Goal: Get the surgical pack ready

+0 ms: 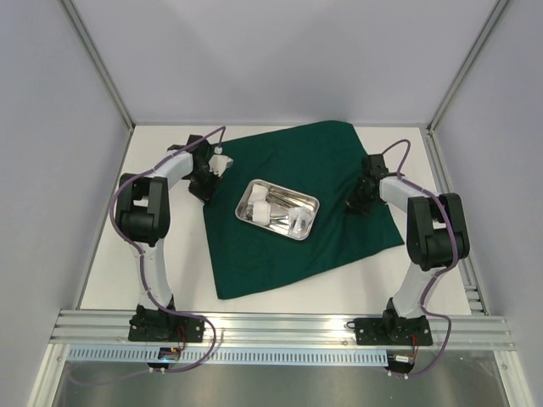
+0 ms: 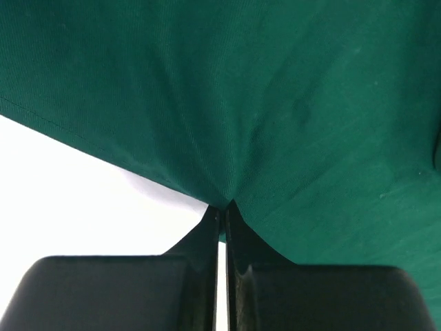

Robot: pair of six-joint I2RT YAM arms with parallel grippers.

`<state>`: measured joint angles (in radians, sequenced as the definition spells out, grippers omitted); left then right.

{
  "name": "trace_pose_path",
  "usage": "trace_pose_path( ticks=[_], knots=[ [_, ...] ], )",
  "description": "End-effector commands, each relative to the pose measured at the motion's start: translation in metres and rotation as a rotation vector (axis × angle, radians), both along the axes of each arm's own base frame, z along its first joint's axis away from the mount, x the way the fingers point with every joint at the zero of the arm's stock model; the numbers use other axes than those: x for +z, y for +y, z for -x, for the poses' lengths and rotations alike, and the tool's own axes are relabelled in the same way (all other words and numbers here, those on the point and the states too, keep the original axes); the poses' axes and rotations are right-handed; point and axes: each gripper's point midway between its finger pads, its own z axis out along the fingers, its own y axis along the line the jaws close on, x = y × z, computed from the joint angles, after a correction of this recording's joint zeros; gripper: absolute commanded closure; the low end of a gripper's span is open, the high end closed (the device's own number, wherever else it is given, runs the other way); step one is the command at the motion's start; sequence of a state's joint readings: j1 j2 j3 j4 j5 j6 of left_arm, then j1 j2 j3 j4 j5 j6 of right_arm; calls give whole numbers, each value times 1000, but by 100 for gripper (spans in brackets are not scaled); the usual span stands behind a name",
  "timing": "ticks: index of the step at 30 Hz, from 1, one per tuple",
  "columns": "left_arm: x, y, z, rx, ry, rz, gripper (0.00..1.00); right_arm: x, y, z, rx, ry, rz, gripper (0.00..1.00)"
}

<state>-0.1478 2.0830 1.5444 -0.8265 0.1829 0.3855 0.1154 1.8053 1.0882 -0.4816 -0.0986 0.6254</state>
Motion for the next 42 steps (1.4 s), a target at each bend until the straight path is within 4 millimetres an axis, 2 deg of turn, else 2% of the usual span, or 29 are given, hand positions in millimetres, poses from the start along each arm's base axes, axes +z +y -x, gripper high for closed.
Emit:
trace_pose_path(
  ticks=[1, 2, 5, 6, 7, 8, 11, 12, 13, 14, 17, 19, 20, 22, 23, 25, 26, 29, 32, 34, 36, 42],
  knots=[
    [-15, 8, 26, -24, 77, -33, 100, 8, 9, -35, 39, -63, -15, 100],
    [-13, 9, 30, -26, 81, -33, 100, 4, 13, -38, 50, -47, -33, 100],
    [-13, 12, 45, -41, 98, -37, 100, 16, 24, -61, 78, -72, -69, 99],
    [-17, 14, 56, -41, 120, -42, 100, 17, 29, -66, 88, -75, -71, 100],
    [-14, 17, 58, -42, 110, -48, 100, 19, 31, -69, 101, -79, -68, 99],
    [-18, 20, 69, -42, 133, -53, 100, 25, 36, -77, 117, -88, -62, 97],
    [-13, 29, 81, -21, 131, -45, 100, 33, 37, -82, 141, -94, -32, 86],
    [-16, 32, 93, -15, 155, -41, 100, 40, 38, -86, 147, -112, -26, 78],
    [-12, 35, 95, 2, 145, -21, 100, 48, 36, -87, 155, -133, -12, 74],
    [-15, 37, 107, 1, 170, -11, 100, 52, 34, -85, 156, -136, -4, 67],
    [-12, 35, 126, -11, 192, 31, 100, 75, 35, -79, 193, -190, 37, 61],
    [-8, 31, 134, -21, 194, 60, 100, 81, 40, -71, 232, -207, 69, 56],
    [-8, 30, 139, -16, 205, 72, 100, 92, 53, -64, 289, -238, 78, 54],
    [0, 25, 142, -6, 202, 115, 100, 90, 66, -49, 343, -236, 73, 53],
    [3, 25, 143, 5, 202, 131, 100, 98, 80, -42, 381, -261, 65, 52],
    [11, 22, 144, 12, 198, 171, 100, 91, 95, -25, 427, -251, 38, 49],
    [14, 23, 143, 17, 194, 175, 97, 94, 111, -20, 467, -278, 13, 48],
    [21, 32, 142, 56, 184, 182, 85, 87, 133, -7, 528, -267, -18, 46],
    [24, 37, 141, 81, 171, 196, 70, 75, 142, -6, 544, -246, -16, 47],
    [25, 38, 142, 91, 168, 199, 65, 67, 151, -6, 558, -228, -49, 50],
    [26, 39, 141, 102, 162, 206, 63, 62, 155, -6, 562, -219, -58, 53],
    [29, 49, 136, 142, 131, 204, 59, 37, 143, -3, 506, -169, -6, 69]
  ],
)
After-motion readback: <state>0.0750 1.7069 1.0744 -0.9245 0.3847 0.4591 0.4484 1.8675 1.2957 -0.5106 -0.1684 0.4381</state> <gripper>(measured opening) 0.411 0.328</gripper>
